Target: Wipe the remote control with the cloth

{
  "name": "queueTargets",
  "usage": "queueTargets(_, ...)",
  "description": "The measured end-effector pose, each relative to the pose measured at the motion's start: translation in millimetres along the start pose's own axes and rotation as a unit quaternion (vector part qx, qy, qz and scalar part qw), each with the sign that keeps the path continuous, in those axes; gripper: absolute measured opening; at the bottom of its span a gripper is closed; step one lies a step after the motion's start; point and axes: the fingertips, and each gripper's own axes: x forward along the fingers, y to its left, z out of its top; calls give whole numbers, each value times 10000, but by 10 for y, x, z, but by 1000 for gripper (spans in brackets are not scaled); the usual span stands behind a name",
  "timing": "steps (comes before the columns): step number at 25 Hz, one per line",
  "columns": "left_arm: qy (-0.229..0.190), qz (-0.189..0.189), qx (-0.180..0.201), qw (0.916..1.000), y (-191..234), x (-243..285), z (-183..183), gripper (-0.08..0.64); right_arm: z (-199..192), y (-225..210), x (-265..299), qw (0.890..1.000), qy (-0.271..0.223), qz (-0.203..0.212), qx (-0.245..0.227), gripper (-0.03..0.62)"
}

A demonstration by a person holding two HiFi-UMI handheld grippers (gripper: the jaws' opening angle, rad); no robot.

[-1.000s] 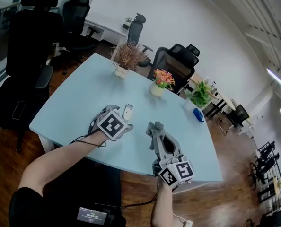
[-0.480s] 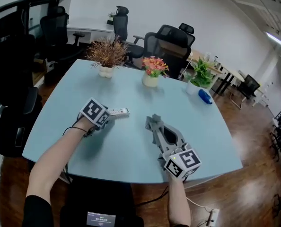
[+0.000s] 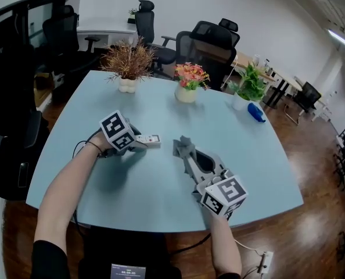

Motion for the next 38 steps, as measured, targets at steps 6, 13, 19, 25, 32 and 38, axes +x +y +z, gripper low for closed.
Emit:
queueTargets(6, -17, 1153, 645, 9912, 68, -324, -167, 206, -82, 50, 401, 9995, 282, 138, -42, 29)
queueTargets(13, -1154, 2824, 1008, 9470, 154, -1192, -263, 206, 20, 714, 1417, 9941, 529, 917, -249, 29)
queueTargets(19, -1346, 3408, 1285, 9215, 268, -1417, -439, 206, -121, 1283, 2207, 9822, 825, 1402, -942, 29)
queueTargets(25, -1321, 3502, 1534, 9145, 253, -1418, -434, 204, -300, 913, 2315, 9856, 806, 875, -1201, 29)
queueTargets(32, -1442, 3511, 1534, 9124, 242, -1352, -350, 204, -204, 475, 2083, 9957, 438, 421, -702, 29)
queueTargets(38, -1727, 3809, 1847, 8894, 146, -1423, -196, 203, -191, 951, 2072, 9877, 352, 1092, -1067, 29)
